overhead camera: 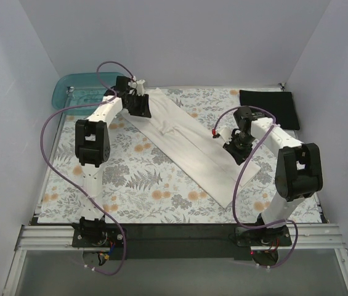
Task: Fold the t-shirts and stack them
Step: Fold the tshirt
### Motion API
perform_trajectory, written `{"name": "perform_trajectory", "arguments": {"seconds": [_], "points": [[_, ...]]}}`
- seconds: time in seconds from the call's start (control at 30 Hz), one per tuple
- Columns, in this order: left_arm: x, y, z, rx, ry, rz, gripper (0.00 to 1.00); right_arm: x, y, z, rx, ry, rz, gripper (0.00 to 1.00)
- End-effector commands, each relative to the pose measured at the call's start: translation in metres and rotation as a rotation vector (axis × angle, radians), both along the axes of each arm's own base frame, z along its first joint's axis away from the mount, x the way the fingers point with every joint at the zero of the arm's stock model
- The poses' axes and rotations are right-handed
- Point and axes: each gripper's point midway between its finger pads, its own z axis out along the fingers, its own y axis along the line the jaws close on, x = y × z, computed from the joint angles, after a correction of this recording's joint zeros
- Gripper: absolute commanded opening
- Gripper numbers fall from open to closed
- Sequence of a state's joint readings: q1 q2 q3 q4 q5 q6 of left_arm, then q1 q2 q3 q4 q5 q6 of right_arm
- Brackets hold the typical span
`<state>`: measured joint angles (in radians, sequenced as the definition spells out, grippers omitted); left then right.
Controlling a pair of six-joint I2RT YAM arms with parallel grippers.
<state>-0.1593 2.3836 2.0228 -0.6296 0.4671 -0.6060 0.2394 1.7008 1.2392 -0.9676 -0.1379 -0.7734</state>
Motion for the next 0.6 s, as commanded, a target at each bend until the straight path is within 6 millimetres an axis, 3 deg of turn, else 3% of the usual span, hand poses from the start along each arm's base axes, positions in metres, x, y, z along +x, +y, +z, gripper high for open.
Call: {"name": "perform_trajectory", "arguments": {"seconds": [0.0,0.07,0.3,0.43,0.57], "points": [[-0.008,-0.003,0.099,-0.066,-0.160,-0.011,0.40,-0.011,-0.006,-0.016,-0.038,0.100,-0.004,0.22],[-0.018,-0.002,0.112,-0.069,-0.169,-0.014,0.41,-0.012,-0.008,-0.022,-0.055,0.119,-0.007,0.20],[-0.049,0.000,0.114,-0.081,-0.135,-0.018,0.41,-0.026,-0.004,-0.042,-0.102,0.186,0.030,0.19],[-0.060,0.008,0.110,-0.075,-0.112,0.006,0.41,-0.054,0.011,-0.047,-0.114,0.223,0.104,0.19],[-0.065,0.020,0.100,-0.075,-0.070,0.044,0.41,-0.091,0.039,-0.049,-0.097,0.275,0.199,0.19]]}}
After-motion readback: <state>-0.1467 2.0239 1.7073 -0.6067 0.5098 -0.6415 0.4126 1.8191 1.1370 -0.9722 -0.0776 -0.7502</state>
